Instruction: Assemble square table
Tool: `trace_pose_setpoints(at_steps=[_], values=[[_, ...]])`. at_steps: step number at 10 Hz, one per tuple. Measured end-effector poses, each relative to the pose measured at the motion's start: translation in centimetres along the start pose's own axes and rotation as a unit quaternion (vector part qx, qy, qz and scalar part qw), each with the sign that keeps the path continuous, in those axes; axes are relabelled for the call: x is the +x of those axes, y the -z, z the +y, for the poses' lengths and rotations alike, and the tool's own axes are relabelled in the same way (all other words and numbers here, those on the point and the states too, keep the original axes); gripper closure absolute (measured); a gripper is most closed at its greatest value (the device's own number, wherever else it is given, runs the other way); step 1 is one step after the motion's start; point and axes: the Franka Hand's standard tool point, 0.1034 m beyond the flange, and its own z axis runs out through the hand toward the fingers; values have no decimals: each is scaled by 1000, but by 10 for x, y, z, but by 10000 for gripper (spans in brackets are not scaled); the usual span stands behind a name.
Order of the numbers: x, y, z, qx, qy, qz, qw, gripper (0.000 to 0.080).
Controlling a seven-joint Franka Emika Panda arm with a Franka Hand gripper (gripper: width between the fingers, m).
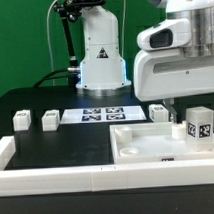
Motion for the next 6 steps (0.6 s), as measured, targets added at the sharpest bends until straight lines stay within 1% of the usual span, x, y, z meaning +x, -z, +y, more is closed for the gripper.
trace_pose_setpoints(at_steps=[1, 3, 5, 6], values=[[0, 0, 1, -2, 34, 1, 999, 150], [0, 0, 3, -2, 59, 1, 998, 159], [1, 0, 4, -2, 58, 1, 998, 506], [1, 0, 4, -2, 58, 1, 998, 506]])
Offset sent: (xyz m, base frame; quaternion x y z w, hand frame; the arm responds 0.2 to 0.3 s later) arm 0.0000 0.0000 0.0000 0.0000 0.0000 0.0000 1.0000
